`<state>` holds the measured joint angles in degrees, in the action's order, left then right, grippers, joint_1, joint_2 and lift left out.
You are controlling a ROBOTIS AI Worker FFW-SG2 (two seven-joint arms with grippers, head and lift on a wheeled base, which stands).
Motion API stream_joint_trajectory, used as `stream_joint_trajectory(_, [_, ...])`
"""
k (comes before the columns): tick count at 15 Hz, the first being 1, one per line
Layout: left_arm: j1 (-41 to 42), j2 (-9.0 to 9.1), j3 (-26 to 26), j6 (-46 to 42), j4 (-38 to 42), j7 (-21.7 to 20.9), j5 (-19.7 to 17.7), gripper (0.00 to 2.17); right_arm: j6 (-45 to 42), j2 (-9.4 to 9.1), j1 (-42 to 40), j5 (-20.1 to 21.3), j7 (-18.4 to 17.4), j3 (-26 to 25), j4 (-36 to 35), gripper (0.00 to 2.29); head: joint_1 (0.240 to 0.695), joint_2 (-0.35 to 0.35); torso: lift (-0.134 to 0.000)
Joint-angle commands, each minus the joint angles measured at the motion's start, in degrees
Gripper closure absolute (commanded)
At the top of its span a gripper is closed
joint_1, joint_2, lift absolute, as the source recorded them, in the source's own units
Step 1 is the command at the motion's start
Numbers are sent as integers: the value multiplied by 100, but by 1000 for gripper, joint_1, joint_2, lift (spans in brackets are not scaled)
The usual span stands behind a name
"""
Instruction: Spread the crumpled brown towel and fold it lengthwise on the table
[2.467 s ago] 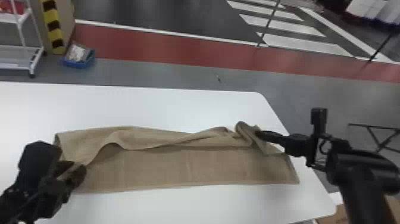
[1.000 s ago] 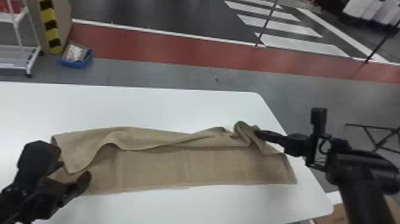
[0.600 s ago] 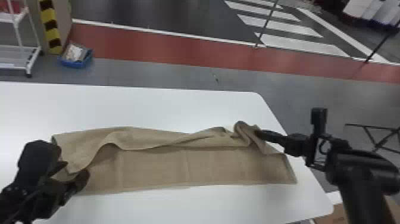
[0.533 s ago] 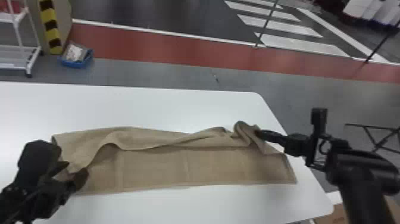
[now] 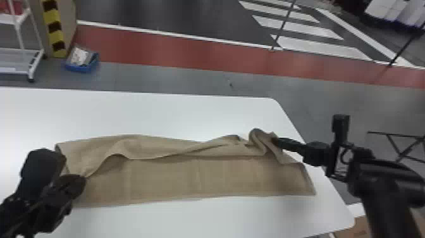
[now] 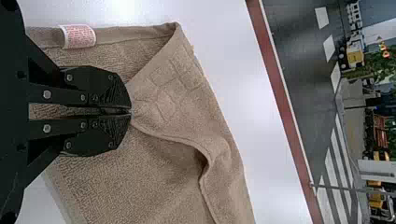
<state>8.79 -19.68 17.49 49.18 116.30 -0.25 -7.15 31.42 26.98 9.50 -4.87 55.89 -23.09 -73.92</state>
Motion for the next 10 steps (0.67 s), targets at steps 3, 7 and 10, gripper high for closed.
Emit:
stream_joint_trajectory(3, [26,0,9,71,85,16,-32,1092,0,9,-9,-5,9,-3,-8,1214,695,-336,-123])
stream_joint_trajectory(7, [35,0,-62,88,437,69,-84,1092,53,26,-9,-32,36,-29,-87,1214,695,-340,-123])
stream_joint_trajectory(10, [35,8,-114,211,674,78,-102,1092,123,53,-9,-32,44,-38,-149,1214,695,-343,-123])
